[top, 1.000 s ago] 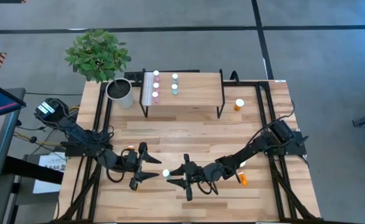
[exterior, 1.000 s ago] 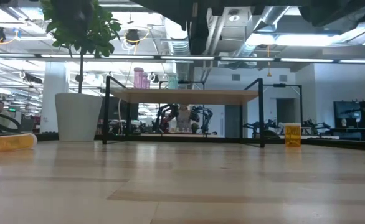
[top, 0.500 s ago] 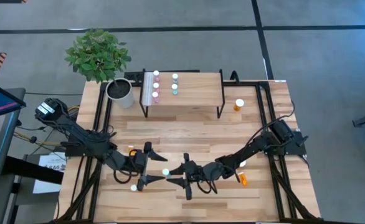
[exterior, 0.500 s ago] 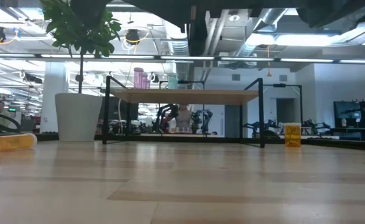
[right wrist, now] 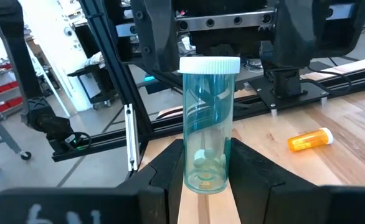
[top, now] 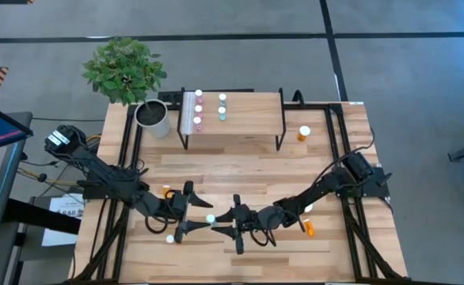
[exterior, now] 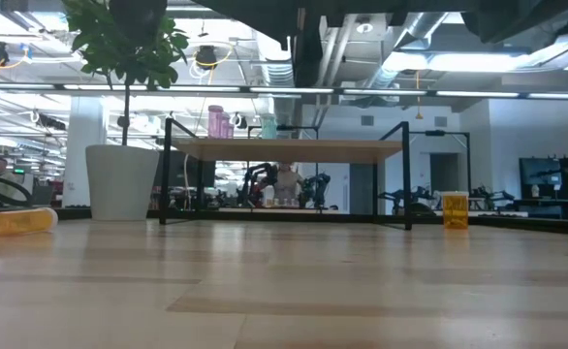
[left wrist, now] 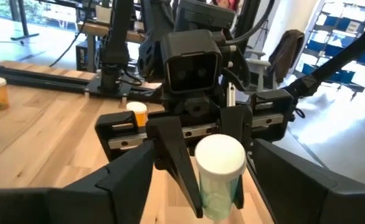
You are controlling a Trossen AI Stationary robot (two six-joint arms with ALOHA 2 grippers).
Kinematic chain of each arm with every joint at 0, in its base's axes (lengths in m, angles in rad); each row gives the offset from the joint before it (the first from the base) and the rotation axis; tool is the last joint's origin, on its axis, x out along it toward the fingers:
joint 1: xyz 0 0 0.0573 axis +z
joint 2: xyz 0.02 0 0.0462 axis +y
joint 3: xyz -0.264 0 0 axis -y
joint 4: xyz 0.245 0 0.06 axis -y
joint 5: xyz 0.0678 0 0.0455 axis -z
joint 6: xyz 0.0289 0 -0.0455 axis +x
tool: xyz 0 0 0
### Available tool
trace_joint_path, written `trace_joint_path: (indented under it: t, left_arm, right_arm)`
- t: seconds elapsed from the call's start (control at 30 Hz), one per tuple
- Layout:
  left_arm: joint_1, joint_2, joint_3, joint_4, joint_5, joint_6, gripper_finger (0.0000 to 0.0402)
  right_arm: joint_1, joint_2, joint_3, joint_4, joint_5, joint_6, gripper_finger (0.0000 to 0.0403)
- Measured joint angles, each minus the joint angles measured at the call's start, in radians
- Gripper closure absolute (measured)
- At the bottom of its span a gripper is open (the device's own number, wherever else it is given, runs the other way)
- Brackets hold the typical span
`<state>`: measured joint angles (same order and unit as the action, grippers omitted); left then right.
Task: Pick and place medicine bottles onto shelf by color
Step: Put the blue pill bottle aligned with the other blue pill bottles on the shelf
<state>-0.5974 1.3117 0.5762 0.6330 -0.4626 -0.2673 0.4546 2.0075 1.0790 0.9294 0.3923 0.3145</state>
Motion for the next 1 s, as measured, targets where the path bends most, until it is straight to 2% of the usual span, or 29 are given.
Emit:
trace_joint_path:
  t: [0.3,1.0]
  left_arm:
    - [0.002,0.000,0.000,-0.026,0.015,-0.034,0.0201]
    - [0.003,0.000,0.000,-0.021,0.038,-0.020,0.0299]
  right_arm:
    - [0.000,0.000,0.000,0.000,0.000,0.000,0.0270]
    - [0.000,0.000,0.000,0.000,0.002,0.006,0.0267]
